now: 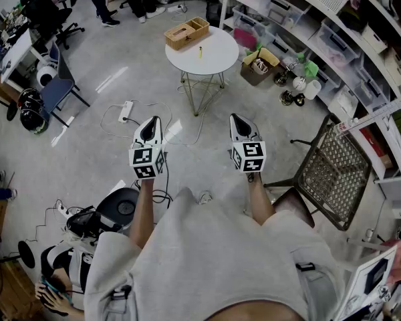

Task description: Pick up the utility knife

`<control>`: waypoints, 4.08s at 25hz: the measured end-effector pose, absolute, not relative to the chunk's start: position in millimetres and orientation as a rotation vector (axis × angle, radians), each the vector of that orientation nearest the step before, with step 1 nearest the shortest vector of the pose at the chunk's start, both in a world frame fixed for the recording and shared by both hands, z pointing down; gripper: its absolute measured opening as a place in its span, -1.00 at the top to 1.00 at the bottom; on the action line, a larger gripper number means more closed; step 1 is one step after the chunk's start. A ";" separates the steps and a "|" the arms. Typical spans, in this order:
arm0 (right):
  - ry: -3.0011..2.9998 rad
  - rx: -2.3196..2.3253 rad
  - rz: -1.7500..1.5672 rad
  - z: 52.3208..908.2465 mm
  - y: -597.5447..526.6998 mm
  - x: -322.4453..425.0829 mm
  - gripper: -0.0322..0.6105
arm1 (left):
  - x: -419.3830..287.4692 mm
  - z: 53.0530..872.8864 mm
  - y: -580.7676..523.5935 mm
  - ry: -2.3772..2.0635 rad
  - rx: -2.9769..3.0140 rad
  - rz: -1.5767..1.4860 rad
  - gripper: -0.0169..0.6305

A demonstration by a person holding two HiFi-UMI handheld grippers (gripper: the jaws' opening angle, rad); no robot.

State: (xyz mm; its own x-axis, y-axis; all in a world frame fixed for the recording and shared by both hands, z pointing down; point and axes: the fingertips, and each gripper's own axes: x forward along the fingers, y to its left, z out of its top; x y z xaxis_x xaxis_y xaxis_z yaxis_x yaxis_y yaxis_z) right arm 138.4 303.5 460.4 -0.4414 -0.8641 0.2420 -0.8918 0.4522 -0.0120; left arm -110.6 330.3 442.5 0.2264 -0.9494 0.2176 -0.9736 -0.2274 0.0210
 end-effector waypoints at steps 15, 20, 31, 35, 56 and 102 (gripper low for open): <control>-2.530 1.526 0.226 460.8 298.1 151.1 0.80 | -89.1 442.3 322.5 -1.842 2.344 0.255 0.88; -2.529 1.490 0.231 471.9 297.0 155.9 0.80 | -79.3 451.5 322.7 -1.843 2.331 0.264 0.88; -2.537 1.436 0.224 484.3 264.3 157.3 0.80 | -66.1 466.3 292.5 -1.838 2.331 0.302 0.88; -2.536 1.432 0.219 487.5 237.1 151.2 0.80 | -70.7 470.8 266.3 -1.834 2.330 0.293 0.88; -2.444 1.502 0.202 483.1 25.9 83.8 0.80 | -137.4 475.1 39.7 -1.729 2.370 0.226 0.88; -2.508 1.322 0.300 525.1 -295.6 69.3 0.80 | -130.1 492.8 -268.6 -1.798 2.284 0.341 0.88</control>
